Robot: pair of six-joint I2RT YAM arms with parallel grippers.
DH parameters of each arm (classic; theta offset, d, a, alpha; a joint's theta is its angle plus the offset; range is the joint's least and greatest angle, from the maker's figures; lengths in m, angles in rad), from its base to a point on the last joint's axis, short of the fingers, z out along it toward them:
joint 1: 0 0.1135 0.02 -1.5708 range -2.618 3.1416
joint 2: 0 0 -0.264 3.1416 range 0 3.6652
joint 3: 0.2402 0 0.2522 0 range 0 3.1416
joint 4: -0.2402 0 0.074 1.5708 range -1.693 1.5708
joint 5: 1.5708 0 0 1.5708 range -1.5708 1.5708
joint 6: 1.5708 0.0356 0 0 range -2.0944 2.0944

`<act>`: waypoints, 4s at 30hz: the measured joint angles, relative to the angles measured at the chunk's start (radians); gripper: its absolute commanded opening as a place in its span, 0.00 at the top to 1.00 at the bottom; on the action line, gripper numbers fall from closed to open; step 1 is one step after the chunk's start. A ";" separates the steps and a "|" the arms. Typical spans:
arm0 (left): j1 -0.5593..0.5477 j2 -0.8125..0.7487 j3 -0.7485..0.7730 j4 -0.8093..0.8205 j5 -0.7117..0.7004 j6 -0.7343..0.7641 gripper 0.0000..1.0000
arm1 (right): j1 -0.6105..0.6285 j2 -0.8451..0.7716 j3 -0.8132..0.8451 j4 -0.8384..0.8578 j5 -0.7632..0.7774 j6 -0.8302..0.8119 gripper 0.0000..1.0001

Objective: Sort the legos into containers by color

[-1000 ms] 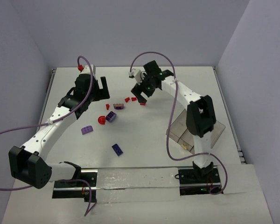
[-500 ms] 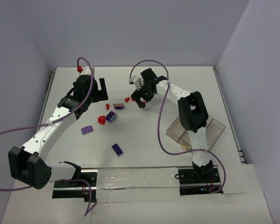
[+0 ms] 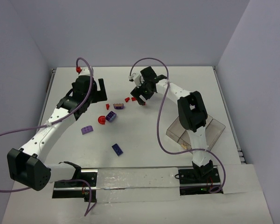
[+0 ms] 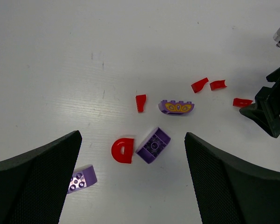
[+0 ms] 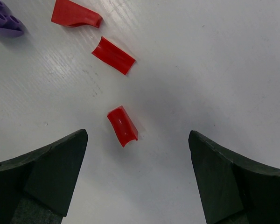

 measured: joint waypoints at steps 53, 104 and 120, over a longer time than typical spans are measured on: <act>0.000 -0.016 -0.025 -0.014 -0.020 0.015 0.01 | 0.066 0.057 0.015 -0.044 0.139 -0.022 1.00; -0.019 -0.008 -0.029 -0.010 -0.072 -0.018 0.01 | -0.373 -0.871 -0.930 0.221 0.506 0.797 0.44; -0.020 -0.008 -0.031 -0.010 -0.069 -0.062 0.01 | -0.007 -0.718 -0.578 0.207 0.421 0.621 0.24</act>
